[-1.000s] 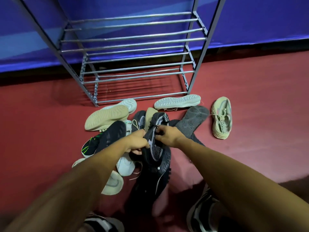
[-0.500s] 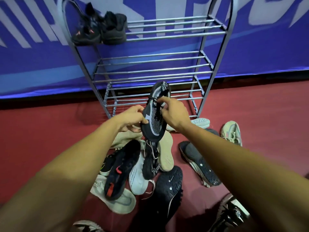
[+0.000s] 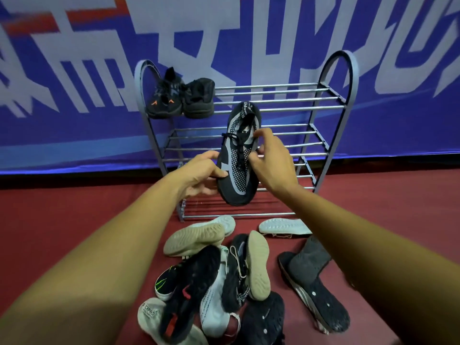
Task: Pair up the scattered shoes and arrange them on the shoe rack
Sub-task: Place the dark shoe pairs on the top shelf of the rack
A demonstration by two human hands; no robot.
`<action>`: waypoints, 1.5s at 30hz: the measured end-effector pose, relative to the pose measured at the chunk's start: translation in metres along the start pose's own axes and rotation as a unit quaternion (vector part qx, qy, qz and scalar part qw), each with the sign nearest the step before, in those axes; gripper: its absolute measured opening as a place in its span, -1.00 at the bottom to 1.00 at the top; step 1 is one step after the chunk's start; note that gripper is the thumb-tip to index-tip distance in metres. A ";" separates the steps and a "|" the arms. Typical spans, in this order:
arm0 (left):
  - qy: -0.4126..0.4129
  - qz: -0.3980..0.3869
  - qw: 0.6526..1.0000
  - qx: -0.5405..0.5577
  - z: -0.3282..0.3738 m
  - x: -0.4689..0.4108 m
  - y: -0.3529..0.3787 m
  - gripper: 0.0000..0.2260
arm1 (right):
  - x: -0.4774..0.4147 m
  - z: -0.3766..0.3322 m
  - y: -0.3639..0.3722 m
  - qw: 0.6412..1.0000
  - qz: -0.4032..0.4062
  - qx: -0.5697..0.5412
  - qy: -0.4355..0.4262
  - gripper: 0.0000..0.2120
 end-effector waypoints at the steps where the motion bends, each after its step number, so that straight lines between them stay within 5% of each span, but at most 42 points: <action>1: 0.008 0.003 1.000 0.017 0.003 0.000 0.001 -0.65 | -0.004 -0.003 -0.002 1.000 0.009 -0.014 0.004 -0.63; 8: 0.063 0.016 0.988 0.143 0.050 -0.006 -0.002 -0.66 | -0.032 -0.005 -0.006 0.977 0.008 -0.158 0.143 -0.71; 13: 0.047 0.008 0.974 0.223 0.067 -0.016 -0.005 -0.68 | -0.038 -0.001 0.007 0.854 -0.109 -0.447 0.244 -0.72; 20: 0.037 0.039 0.954 0.295 0.072 -0.041 0.006 -0.93 | -0.059 -0.001 0.010 0.779 -0.060 -0.572 0.249 -0.92; 24: 0.049 0.033 0.937 0.345 0.069 -0.056 0.005 -0.87 | -0.078 -0.001 0.016 0.776 -0.057 -0.578 0.245 -0.97; 29: 0.045 0.043 0.956 0.285 0.065 -0.070 0.000 -0.87 | -0.089 -0.005 0.035 0.760 -0.049 -0.596 0.256 -0.94; 34: 0.044 0.041 0.957 0.285 0.067 -0.075 -0.005 -0.81 | -0.101 -0.005 0.048 0.740 -0.011 -0.609 0.285 -0.69; 42: 0.034 0.052 0.949 0.309 0.070 -0.084 0.001 -0.80 | -0.118 0.001 0.054 0.766 -0.030 -0.578 0.278 -0.78; 45: 0.033 0.065 0.946 0.317 0.070 -0.087 -0.001 -0.74 | -0.121 0.002 0.055 0.776 -0.032 -0.564 0.281 -0.66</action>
Point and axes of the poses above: each hand's wrist, its own x-axis away from the middle knuckle, its own y-axis out of the palm, z = x × y, the point moved 3 cm from there along -x, towards the middle knuckle, and after that the axes turned 1 degree about x, right-handed, at the moved point
